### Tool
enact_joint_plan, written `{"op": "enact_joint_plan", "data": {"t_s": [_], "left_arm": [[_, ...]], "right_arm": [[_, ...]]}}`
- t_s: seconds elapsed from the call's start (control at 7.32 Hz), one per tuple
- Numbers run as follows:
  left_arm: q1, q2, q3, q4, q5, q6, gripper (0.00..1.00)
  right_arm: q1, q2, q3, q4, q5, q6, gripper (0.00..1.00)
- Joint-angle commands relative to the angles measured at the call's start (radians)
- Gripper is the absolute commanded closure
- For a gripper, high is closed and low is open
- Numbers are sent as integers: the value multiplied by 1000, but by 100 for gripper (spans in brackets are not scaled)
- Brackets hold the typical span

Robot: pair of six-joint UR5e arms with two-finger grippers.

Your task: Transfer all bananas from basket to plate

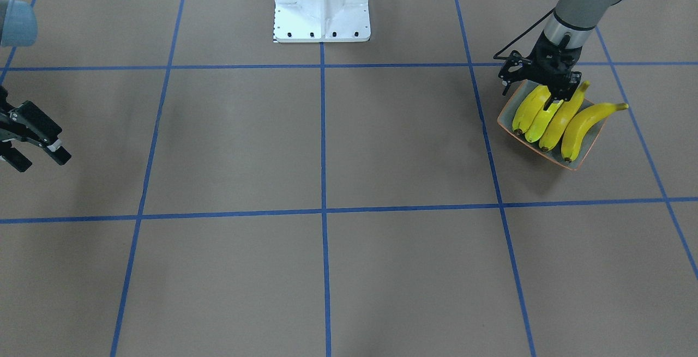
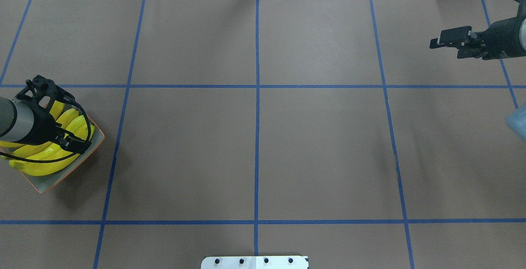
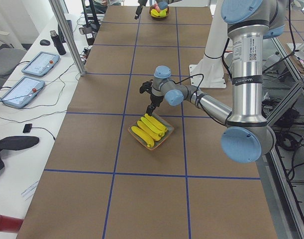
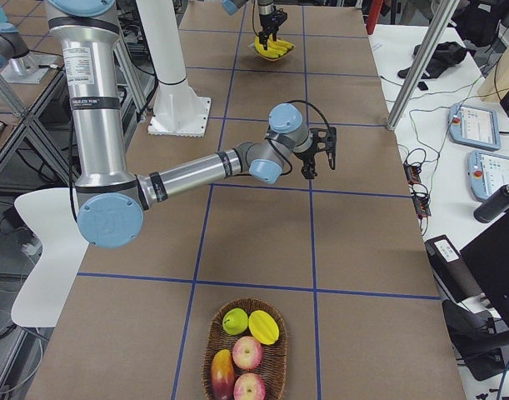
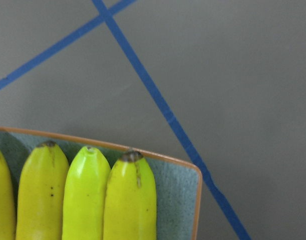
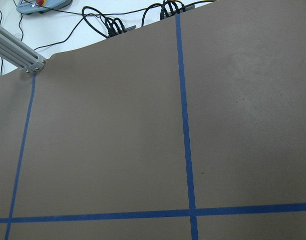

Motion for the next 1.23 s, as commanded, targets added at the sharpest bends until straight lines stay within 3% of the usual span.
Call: {"op": "enact_joint_plan", "data": {"t_s": [0.0, 0.27, 0.68, 1.09], "left_arm": [[-159, -1, 3, 4, -103, -2, 1], [-331, 6, 44, 6, -268, 73, 1], [-606, 30, 217, 34, -417, 437, 1], [-711, 33, 260, 174, -429, 540, 1]], "right_arm": [[114, 2, 2, -188, 25, -308, 0], [220, -21, -12, -308, 126, -477, 0], [271, -211, -3, -336, 148, -697, 0], [324, -275, -10, -339, 244, -757, 0]]}}
